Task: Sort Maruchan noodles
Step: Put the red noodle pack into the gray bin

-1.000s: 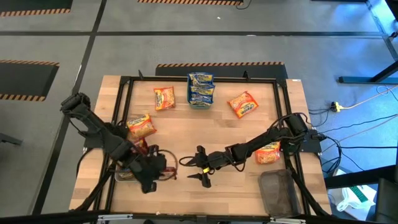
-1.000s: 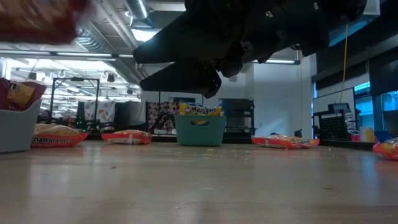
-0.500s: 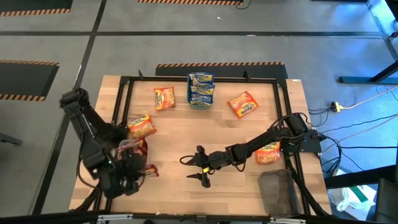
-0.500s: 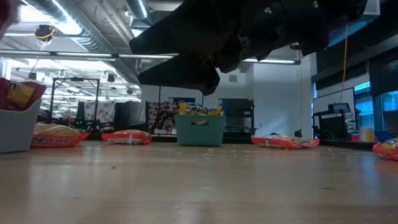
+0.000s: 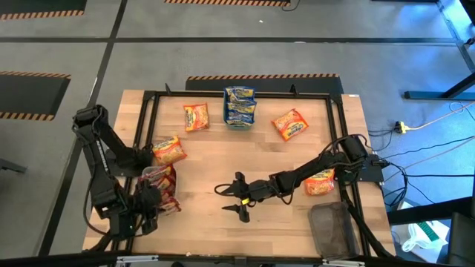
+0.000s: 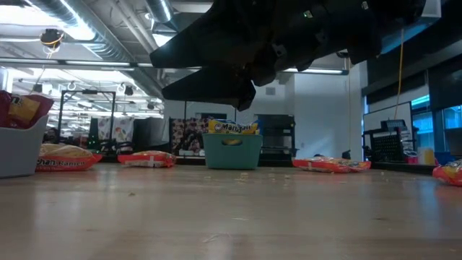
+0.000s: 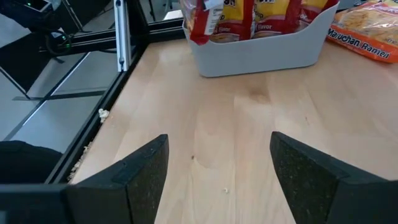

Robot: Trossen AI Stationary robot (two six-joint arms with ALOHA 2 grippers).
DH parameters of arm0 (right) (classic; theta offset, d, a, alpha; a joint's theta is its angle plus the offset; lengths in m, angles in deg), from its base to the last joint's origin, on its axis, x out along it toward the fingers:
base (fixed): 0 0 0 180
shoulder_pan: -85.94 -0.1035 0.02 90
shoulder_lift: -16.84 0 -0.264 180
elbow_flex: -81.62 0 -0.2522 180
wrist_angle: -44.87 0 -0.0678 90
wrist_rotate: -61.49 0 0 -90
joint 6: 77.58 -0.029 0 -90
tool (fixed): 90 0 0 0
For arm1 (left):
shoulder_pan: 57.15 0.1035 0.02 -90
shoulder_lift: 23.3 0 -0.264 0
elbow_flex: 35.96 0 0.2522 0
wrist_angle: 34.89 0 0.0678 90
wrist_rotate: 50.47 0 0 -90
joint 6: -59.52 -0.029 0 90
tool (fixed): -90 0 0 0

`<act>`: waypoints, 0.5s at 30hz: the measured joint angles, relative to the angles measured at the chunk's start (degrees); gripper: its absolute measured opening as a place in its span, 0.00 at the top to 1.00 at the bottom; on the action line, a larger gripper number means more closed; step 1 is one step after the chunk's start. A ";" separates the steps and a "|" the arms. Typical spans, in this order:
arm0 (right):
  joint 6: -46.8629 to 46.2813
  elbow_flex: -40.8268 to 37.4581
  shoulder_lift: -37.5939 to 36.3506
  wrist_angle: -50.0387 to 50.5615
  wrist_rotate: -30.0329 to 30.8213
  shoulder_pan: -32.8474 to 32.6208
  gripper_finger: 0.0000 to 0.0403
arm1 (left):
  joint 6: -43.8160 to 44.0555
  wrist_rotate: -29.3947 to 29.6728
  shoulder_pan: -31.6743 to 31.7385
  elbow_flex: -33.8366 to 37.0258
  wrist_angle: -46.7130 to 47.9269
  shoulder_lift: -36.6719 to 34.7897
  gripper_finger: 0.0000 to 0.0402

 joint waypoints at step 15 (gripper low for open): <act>-0.92 0.00 0.00 0.05 0.00 0.00 0.34 | 0.48 -5.63 -2.12 0.47 8.96 0.00 0.75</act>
